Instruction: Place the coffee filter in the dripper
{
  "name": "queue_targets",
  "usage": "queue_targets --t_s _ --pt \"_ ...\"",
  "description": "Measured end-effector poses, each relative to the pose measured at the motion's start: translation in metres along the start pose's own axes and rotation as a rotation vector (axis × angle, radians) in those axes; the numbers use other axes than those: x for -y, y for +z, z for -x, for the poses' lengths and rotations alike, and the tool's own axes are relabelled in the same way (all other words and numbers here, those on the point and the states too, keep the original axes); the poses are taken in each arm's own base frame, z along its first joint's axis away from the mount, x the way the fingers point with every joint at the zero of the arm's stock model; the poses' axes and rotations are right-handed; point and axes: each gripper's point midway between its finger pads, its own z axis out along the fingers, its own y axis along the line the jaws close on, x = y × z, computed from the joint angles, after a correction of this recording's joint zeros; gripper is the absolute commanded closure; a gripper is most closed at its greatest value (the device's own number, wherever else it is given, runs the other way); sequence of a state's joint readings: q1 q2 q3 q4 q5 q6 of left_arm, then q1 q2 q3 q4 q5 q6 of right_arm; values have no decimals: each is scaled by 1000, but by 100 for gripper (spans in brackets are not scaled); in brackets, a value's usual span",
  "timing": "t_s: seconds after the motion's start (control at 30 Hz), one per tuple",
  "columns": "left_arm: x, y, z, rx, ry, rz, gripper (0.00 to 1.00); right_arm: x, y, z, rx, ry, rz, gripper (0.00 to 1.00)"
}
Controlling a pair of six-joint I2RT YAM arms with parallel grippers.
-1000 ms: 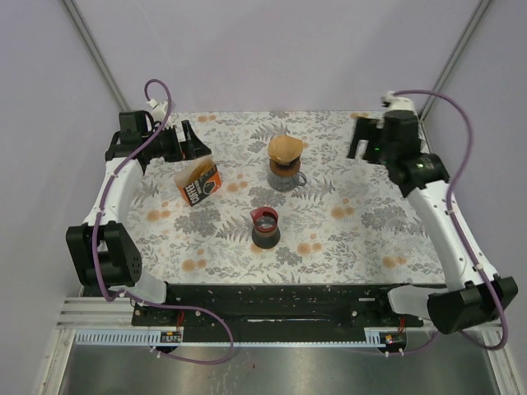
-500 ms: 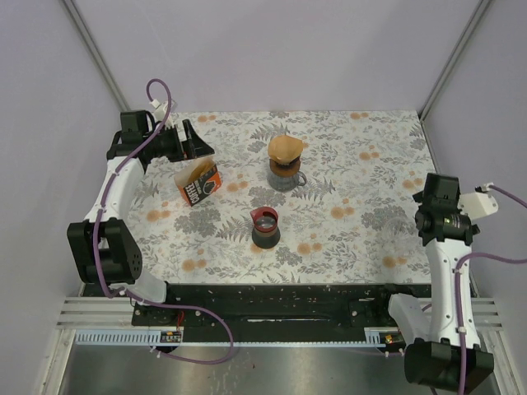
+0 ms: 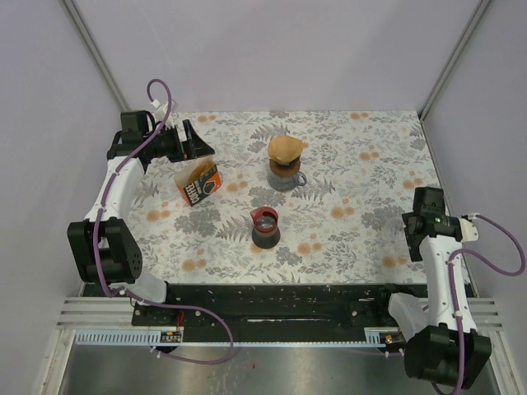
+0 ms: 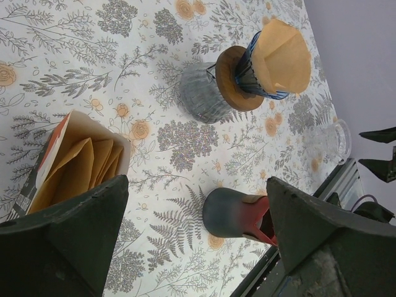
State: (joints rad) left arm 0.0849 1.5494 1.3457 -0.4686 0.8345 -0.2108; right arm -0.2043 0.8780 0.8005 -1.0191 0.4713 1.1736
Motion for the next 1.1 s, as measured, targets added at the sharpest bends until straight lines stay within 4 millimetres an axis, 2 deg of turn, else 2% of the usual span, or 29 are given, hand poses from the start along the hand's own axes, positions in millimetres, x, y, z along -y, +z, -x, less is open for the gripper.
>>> queue_targets --t_s 0.33,0.47,0.57,0.67,0.9,1.1 --pt "-4 2 -5 -25 -32 -22 4 12 26 -33 -98 12 -63 24" --pt "-6 1 -6 -35 -50 -19 4 18 38 -44 -124 -3 -107 38" --pt "-6 -1 -3 -29 -48 -20 4 16 43 -47 -131 -12 -112 54" --pt "-6 -2 -3 -31 -53 -20 4 12 45 -46 -130 -23 -97 74" --pt "-5 -3 -4 -35 -59 -23 4 -4 46 -45 -131 -97 -13 92" --pt "-7 -4 -3 -33 -61 -21 4 -23 41 -40 -136 -237 85 97"
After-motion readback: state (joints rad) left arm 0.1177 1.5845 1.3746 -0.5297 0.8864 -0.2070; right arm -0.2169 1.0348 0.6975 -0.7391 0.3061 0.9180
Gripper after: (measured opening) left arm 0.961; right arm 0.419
